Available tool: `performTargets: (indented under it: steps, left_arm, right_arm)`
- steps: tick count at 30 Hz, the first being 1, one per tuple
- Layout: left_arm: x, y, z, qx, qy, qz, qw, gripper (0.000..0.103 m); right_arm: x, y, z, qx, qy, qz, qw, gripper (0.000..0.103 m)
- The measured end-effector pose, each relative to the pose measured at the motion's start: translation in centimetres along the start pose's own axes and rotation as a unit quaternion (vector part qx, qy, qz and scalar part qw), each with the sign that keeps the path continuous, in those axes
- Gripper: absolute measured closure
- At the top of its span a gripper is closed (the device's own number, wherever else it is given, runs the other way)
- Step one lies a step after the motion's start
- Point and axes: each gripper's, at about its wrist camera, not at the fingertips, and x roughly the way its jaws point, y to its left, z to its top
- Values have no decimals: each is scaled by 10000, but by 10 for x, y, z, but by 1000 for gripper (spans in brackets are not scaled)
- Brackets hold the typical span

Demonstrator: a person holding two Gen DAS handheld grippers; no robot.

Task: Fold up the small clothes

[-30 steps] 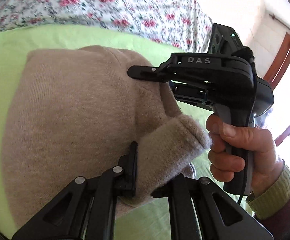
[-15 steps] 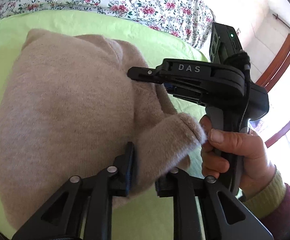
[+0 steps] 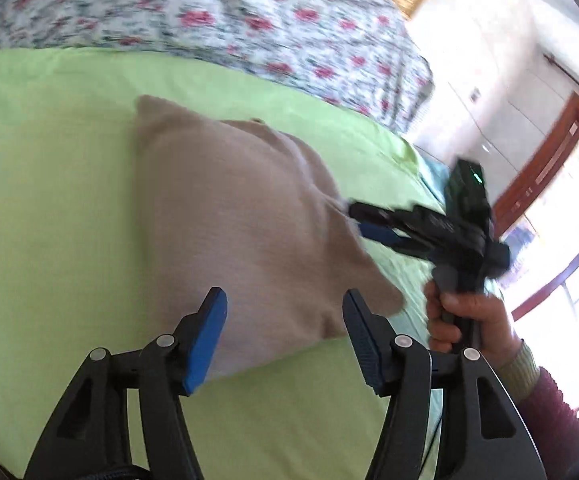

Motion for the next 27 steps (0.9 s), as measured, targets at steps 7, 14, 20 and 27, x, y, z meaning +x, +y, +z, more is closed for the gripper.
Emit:
performTargets:
  steps: [7, 14, 20, 27]
  left_arm:
    - [10, 51, 22, -644, 54, 240, 9976, 40]
    - [46, 76, 39, -941, 367, 17, 9949, 35]
    - [73, 98, 49, -1444, 521, -400, 9873, 25]
    - [97, 113, 38, -1730, 529, -465, 9824, 32]
  right_arm:
    - [9, -5, -1, 189, 125, 125, 9997, 31]
    - [22, -8, 0, 256, 279, 213, 9991, 29]
    - [32, -15, 5, 411, 317, 393, 9979, 29]
    - [41, -14, 10, 486, 435, 411, 9970, 29]
